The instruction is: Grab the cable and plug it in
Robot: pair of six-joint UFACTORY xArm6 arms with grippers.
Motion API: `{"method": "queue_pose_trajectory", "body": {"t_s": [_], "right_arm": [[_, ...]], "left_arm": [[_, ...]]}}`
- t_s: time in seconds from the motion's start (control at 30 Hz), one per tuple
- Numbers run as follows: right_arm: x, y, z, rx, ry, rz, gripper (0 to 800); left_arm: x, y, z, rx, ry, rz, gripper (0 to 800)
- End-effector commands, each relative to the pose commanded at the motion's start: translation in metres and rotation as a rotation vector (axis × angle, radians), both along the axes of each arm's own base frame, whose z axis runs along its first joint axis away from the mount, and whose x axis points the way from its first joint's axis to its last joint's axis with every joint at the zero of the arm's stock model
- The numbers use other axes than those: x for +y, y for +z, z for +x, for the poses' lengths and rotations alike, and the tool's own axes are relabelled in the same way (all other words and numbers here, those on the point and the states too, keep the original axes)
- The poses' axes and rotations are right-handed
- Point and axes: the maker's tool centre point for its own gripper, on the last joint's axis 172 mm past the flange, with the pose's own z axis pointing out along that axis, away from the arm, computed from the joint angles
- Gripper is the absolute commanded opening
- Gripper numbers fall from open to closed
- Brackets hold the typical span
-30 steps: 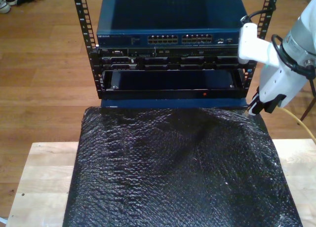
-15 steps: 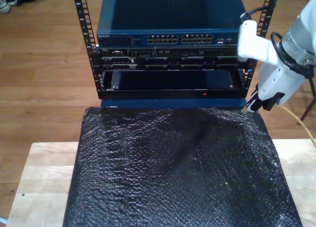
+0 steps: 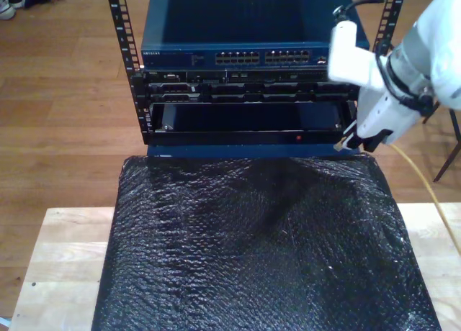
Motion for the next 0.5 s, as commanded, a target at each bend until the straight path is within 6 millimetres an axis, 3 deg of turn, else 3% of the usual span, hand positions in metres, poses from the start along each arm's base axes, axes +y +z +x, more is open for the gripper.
{"method": "queue_pose_trajectory", "body": {"t_s": [0.23, 0.5], "right_arm": [[0.028, -0.01, 0.023, -0.079, 0.045, -0.009, 0], [0.03, -0.006, 0.044, -0.219, 0.099, -0.081, 0]], "left_arm": [[0.0, 0.0, 0.0, 0.0, 0.0, 0.0, 800], [0.0, 0.0, 0.0, 0.0, 0.0, 0.0, 800]]}}
